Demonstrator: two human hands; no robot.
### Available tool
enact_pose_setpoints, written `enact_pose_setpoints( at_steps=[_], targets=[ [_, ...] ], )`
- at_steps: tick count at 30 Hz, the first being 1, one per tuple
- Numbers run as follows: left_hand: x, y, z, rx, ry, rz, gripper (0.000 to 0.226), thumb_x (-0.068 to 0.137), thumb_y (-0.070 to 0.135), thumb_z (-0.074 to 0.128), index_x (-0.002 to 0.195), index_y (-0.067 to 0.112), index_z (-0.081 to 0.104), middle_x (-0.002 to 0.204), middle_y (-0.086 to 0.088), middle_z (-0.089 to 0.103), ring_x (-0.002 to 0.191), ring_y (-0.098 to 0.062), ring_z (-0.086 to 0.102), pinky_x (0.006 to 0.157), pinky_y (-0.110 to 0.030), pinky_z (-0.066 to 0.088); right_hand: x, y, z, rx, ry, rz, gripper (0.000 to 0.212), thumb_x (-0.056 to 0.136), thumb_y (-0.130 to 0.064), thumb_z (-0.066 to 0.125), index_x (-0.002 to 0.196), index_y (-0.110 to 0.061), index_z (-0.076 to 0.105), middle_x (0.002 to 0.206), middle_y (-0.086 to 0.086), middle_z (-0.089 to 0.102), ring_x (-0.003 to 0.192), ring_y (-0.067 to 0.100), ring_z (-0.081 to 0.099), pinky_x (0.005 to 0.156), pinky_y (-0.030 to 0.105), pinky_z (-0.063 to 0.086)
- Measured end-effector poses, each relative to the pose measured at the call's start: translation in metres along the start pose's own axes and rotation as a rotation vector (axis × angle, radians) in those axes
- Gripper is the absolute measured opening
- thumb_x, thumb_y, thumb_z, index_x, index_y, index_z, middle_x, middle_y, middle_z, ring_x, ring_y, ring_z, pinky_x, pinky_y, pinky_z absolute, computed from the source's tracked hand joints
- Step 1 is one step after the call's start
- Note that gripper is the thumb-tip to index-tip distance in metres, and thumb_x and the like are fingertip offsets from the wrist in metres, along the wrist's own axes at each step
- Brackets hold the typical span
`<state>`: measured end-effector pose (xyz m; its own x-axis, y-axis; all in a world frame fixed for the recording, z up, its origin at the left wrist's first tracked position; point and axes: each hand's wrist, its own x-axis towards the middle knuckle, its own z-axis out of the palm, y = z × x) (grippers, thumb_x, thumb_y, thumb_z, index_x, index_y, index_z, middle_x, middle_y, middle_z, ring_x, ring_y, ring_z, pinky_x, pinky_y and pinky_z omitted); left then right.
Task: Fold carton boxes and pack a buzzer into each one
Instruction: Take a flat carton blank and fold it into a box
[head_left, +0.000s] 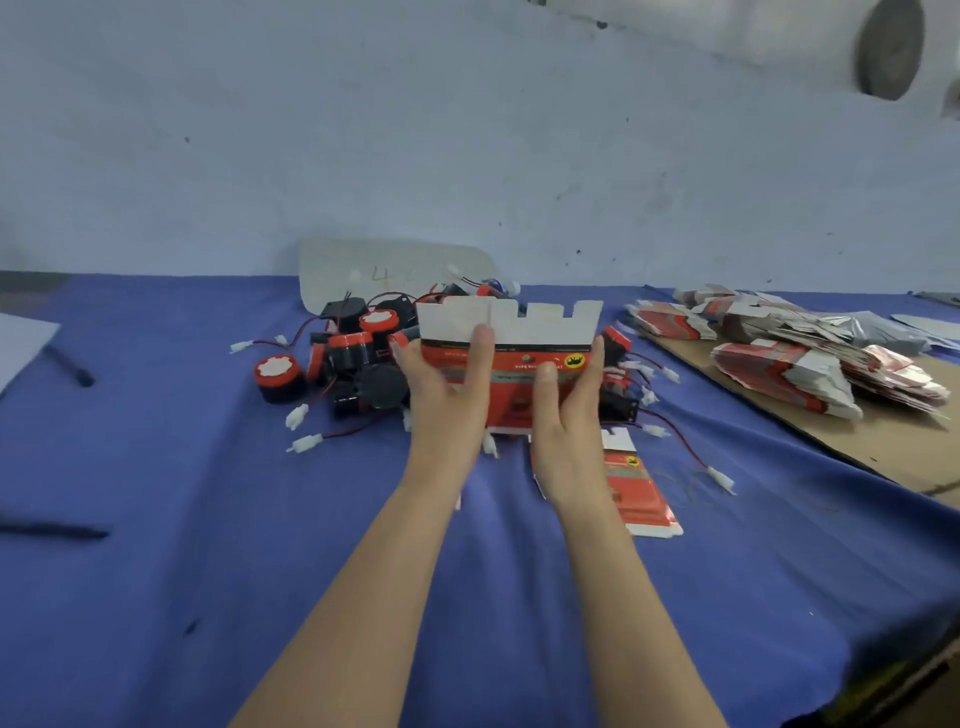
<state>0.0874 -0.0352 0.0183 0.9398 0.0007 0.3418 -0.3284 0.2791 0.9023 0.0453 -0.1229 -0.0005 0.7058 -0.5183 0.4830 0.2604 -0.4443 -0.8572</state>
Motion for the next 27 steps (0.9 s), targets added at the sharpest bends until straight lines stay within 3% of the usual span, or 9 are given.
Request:
enact_pose_setpoints(
  at_steps=[3, 6, 8, 11, 15, 17, 20, 22, 27],
  targets=[
    [0.007, 0.0, -0.042, 0.007, 0.087, -0.005, 0.032, 0.091, 0.042, 0.056, 0.112, 0.033, 0.033, 0.117, 0.019, 0.049, 0.106, 0.009, 0.052, 0.08, -0.004, 0.042, -0.013, -0.001, 0.045, 0.13, -0.168, 0.012, 0.068, 0.094, -0.047, 0.032, 0.152, -0.023, 0.006, 0.141, -0.029, 0.023, 0.135, -0.013, 0.021, 0.114, 0.016, 0.019],
    [0.011, -0.009, -0.082, 0.08, 0.186, -0.01, 0.048, 0.089, 0.049, 0.054, 0.125, 0.025, 0.032, 0.115, 0.022, 0.051, 0.104, 0.01, 0.054, 0.075, -0.001, 0.041, -0.024, 0.003, 0.08, 0.228, -0.242, 0.09, 0.047, 0.102, -0.035, 0.031, 0.146, -0.03, 0.018, 0.132, -0.036, 0.023, 0.106, -0.041, 0.021, 0.087, -0.011, 0.018],
    [0.013, -0.017, -0.103, 0.117, 0.249, -0.033, 0.05, 0.089, 0.05, 0.053, 0.123, 0.019, 0.033, 0.112, 0.017, 0.052, 0.097, 0.011, 0.055, 0.067, 0.0, 0.042, -0.032, 0.004, 0.098, 0.266, -0.292, 0.134, 0.03, 0.103, -0.034, 0.03, 0.131, -0.043, 0.027, 0.116, -0.051, 0.027, 0.093, -0.046, 0.022, 0.077, -0.015, 0.018],
    [0.015, -0.029, -0.125, 0.177, 0.359, -0.051, 0.038, 0.091, 0.045, 0.055, 0.109, 0.018, 0.037, 0.107, 0.006, 0.055, 0.088, 0.002, 0.055, 0.063, -0.002, 0.041, -0.036, 0.001, 0.114, 0.285, -0.363, 0.163, 0.021, 0.104, -0.031, 0.03, 0.104, -0.05, 0.041, 0.084, -0.062, 0.043, 0.086, -0.043, 0.034, 0.071, -0.013, 0.025],
    [0.015, -0.041, -0.136, 0.211, 0.367, -0.035, 0.02, 0.094, 0.034, 0.055, 0.1, 0.022, 0.04, 0.102, 0.004, 0.056, 0.085, -0.003, 0.056, 0.062, -0.005, 0.043, -0.03, 0.009, 0.124, 0.37, -0.395, 0.242, 0.027, 0.1, -0.046, 0.031, 0.11, -0.039, 0.054, 0.102, -0.036, 0.06, 0.101, -0.025, 0.049, 0.084, -0.001, 0.036],
    [0.013, -0.045, -0.133, 0.211, 0.286, -0.004, 0.01, 0.095, 0.032, 0.048, 0.103, 0.029, 0.043, 0.108, 0.008, 0.055, 0.093, 0.003, 0.055, 0.076, -0.011, 0.047, -0.03, 0.014, 0.126, 0.402, -0.387, 0.256, 0.027, 0.1, -0.045, 0.029, 0.113, -0.04, 0.053, 0.112, -0.033, 0.055, 0.109, -0.019, 0.048, 0.091, 0.005, 0.037],
    [0.008, -0.05, -0.124, 0.204, 0.144, 0.025, 0.043, 0.094, 0.033, 0.035, 0.136, 0.024, 0.043, 0.138, 0.008, 0.046, 0.128, -0.003, 0.042, 0.106, -0.02, 0.038, -0.035, 0.015, 0.126, 0.381, -0.381, 0.246, 0.023, 0.1, -0.045, 0.032, 0.112, -0.048, 0.052, 0.11, -0.034, 0.056, 0.109, -0.016, 0.049, 0.089, 0.005, 0.04],
    [0.006, -0.052, -0.121, 0.139, 0.095, -0.039, 0.045, 0.099, 0.037, 0.032, 0.142, 0.026, 0.041, 0.145, 0.005, 0.044, 0.134, -0.011, 0.04, 0.111, -0.031, 0.036, -0.034, 0.018, 0.122, 0.391, -0.357, 0.242, 0.026, 0.1, -0.042, 0.038, 0.095, -0.048, 0.063, 0.096, -0.029, 0.067, 0.097, -0.013, 0.058, 0.083, 0.01, 0.046],
    [0.003, -0.052, -0.119, 0.102, 0.042, -0.137, 0.026, 0.104, 0.036, 0.032, 0.112, 0.051, 0.052, 0.116, 0.019, 0.06, 0.105, 0.011, 0.056, 0.08, -0.006, 0.045, -0.026, 0.02, 0.112, 0.438, -0.325, 0.259, 0.019, 0.096, -0.033, 0.053, 0.115, -0.035, 0.056, 0.086, -0.027, 0.069, 0.086, -0.007, 0.065, 0.076, 0.013, 0.052]
  ],
)
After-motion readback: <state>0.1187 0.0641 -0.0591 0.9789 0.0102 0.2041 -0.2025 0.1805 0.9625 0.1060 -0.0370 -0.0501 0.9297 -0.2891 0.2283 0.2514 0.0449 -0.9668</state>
